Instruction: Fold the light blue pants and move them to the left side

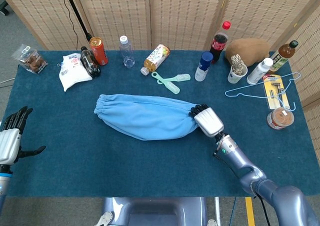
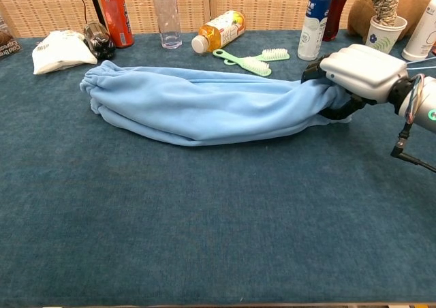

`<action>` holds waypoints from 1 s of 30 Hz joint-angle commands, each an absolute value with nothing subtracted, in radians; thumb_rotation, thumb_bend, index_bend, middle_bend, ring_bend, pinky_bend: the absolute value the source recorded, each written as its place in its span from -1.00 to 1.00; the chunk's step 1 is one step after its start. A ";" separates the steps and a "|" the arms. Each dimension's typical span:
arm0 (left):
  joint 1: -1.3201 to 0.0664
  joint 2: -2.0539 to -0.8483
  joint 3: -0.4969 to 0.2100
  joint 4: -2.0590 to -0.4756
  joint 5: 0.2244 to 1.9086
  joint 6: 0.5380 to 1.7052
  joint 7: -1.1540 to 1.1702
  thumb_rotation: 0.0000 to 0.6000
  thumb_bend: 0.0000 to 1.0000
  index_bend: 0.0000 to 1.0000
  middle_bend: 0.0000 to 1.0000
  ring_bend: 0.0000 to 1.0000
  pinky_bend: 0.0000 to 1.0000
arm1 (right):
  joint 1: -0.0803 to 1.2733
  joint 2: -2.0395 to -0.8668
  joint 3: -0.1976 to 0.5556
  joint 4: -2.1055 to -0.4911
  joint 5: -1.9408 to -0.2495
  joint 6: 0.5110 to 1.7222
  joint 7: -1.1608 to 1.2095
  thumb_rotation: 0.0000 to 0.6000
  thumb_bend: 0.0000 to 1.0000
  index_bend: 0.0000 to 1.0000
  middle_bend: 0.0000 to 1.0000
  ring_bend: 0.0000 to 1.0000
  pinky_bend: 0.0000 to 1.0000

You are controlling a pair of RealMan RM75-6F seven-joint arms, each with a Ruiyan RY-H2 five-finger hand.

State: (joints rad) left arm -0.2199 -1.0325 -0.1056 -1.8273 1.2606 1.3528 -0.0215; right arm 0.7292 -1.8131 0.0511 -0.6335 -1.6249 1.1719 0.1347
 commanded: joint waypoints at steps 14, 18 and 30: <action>-0.209 -1.031 -0.102 -1.835 1.281 1.352 -0.023 1.00 -0.95 -1.00 -1.00 -1.00 -1.00 | 0.669 -1.727 0.017 -0.559 -1.638 1.266 0.218 1.00 0.89 0.19 -0.18 -0.31 -0.04; -0.206 -1.030 -0.101 -1.840 1.287 1.354 -0.022 1.00 -0.95 -1.00 -1.00 -1.00 -1.00 | 0.651 -1.690 -0.003 -0.548 -1.655 1.297 0.226 1.00 0.89 0.19 -0.18 -0.31 -0.04; -0.204 -1.024 -0.103 -1.840 1.284 1.342 -0.027 1.00 -0.95 -1.00 -1.00 -1.00 -1.00 | 0.683 -1.566 -0.019 -0.679 -1.715 1.369 0.117 1.00 0.90 0.19 -0.19 -0.31 -0.04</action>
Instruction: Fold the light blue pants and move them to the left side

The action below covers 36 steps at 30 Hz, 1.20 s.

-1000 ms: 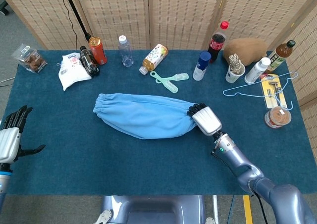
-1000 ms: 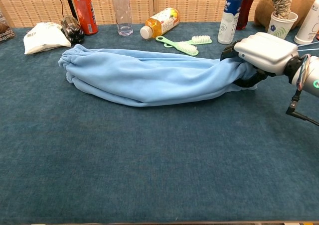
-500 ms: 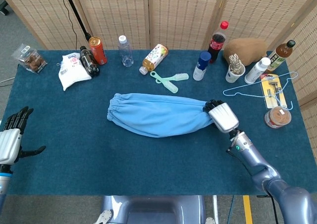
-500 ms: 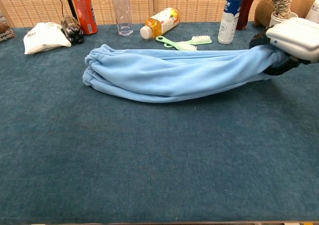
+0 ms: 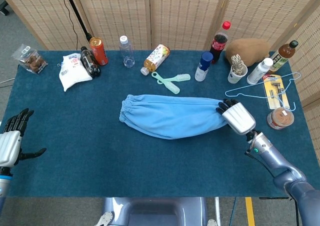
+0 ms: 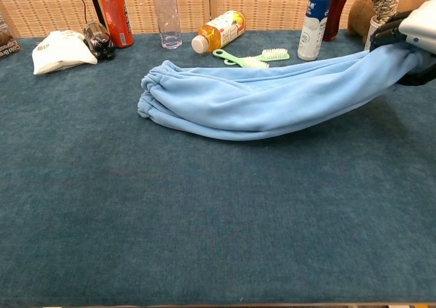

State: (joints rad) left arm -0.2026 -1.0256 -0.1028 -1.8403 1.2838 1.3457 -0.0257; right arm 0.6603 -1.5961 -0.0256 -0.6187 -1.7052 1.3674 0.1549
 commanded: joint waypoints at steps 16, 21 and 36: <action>-0.203 -1.015 -0.109 -1.826 1.274 1.322 -0.056 1.00 -0.95 -1.00 -1.00 -1.00 -1.00 | 0.876 -1.456 0.150 -1.192 -1.613 1.138 -0.210 1.00 0.91 0.18 -0.19 -0.31 -0.04; -0.204 -1.011 -0.109 -1.819 1.270 1.310 -0.068 1.00 -0.95 -1.00 -1.00 -1.00 -1.00 | 0.908 -1.512 0.186 -1.223 -1.561 1.088 -0.285 1.00 0.91 0.18 -0.19 -0.31 -0.04; -0.215 -1.008 -0.116 -1.802 1.251 1.275 -0.082 1.00 -0.95 -1.00 -1.00 -1.00 -1.00 | 1.028 -1.783 0.276 -1.067 -1.439 1.012 -0.415 1.00 0.91 0.18 -0.19 -0.31 -0.04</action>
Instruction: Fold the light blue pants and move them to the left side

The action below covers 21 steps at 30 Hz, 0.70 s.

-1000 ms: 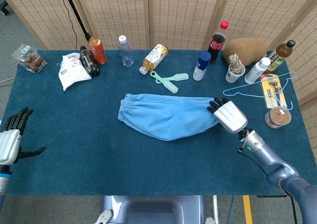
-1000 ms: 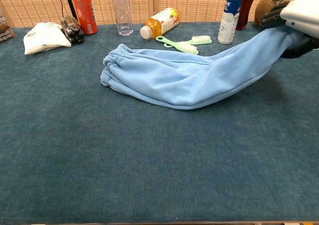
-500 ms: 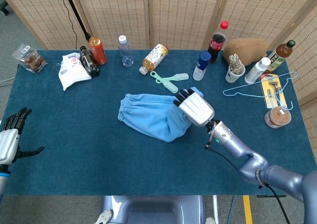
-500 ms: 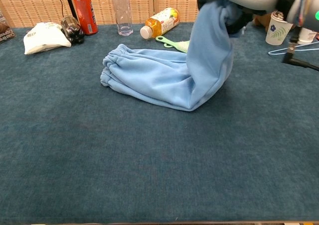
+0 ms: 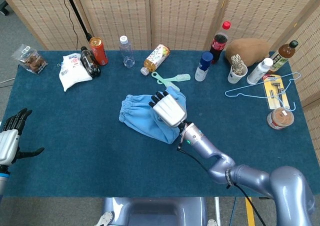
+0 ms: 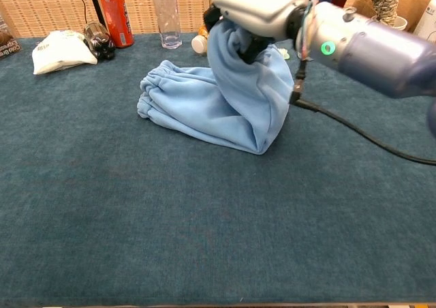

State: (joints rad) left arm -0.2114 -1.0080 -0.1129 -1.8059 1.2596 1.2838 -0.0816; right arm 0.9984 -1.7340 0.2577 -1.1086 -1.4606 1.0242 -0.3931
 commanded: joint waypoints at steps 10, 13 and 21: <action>-0.224 -1.010 -0.117 -1.797 1.241 1.255 -0.074 1.00 -0.95 -1.00 -1.00 -1.00 -1.00 | 1.058 -1.867 0.305 -1.008 -1.401 1.018 -0.408 1.00 -0.82 -0.84 -0.86 -0.88 -0.50; -0.228 -1.013 -0.116 -1.794 1.242 1.248 -0.070 1.00 -0.95 -1.00 -1.00 -1.00 -1.00 | 1.050 -1.876 0.349 -1.044 -1.324 1.004 -0.426 1.00 -1.00 -1.00 -1.00 -1.00 -0.86; -0.228 -1.017 -0.112 -1.800 1.249 1.252 -0.058 1.00 -0.95 -1.00 -1.00 -1.00 -1.00 | 1.024 -1.847 0.384 -1.157 -1.244 1.046 -0.517 1.00 -1.00 -1.00 -1.00 -1.00 -0.99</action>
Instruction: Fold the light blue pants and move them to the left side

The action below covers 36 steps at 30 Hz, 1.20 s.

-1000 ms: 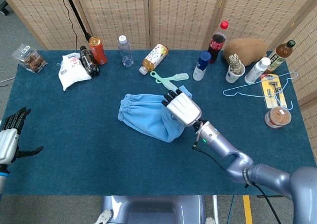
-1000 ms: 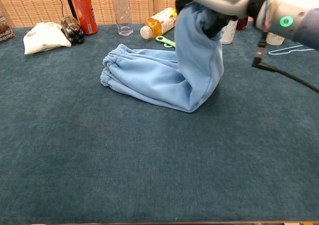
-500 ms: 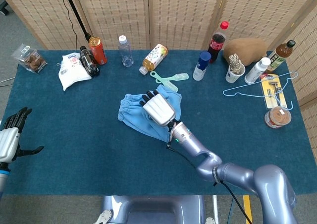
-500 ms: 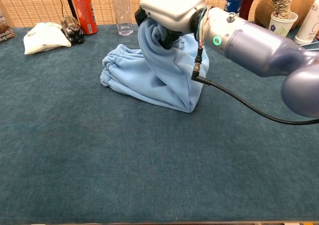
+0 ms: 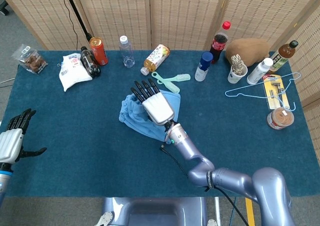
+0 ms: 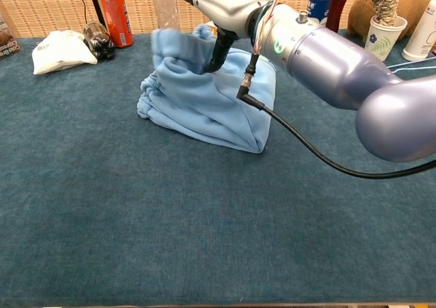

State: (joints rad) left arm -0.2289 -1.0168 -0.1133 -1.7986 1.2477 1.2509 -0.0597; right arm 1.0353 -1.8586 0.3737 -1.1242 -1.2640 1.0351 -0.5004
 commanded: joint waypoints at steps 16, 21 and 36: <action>-0.238 -1.065 -0.090 -1.674 1.490 1.331 -0.202 1.00 -0.95 -1.00 -1.00 -1.00 -1.00 | 0.797 -1.506 0.324 -1.587 -1.203 1.163 -0.500 1.00 -1.00 -1.00 -1.00 -1.00 -1.00; -0.284 -1.105 -0.075 -1.560 1.653 1.373 -0.229 1.00 -0.95 -1.00 -1.00 -1.00 -1.00 | 0.660 -1.337 0.237 -1.667 -1.257 1.204 -0.358 1.00 -1.00 -1.00 -1.00 -1.00 -1.00; -0.573 -1.158 -0.140 -1.535 1.862 1.220 0.020 1.00 -0.95 -1.00 -1.00 -1.00 -1.00 | 0.404 -1.173 0.048 -1.514 -1.479 1.369 0.078 1.00 -1.00 -1.00 -1.00 -1.00 -1.00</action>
State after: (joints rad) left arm -0.5177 -1.1479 -0.1214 -1.5130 1.8439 1.2788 -0.0395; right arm 0.4505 -1.1959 0.0824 -1.5434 -1.4419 1.3297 0.0236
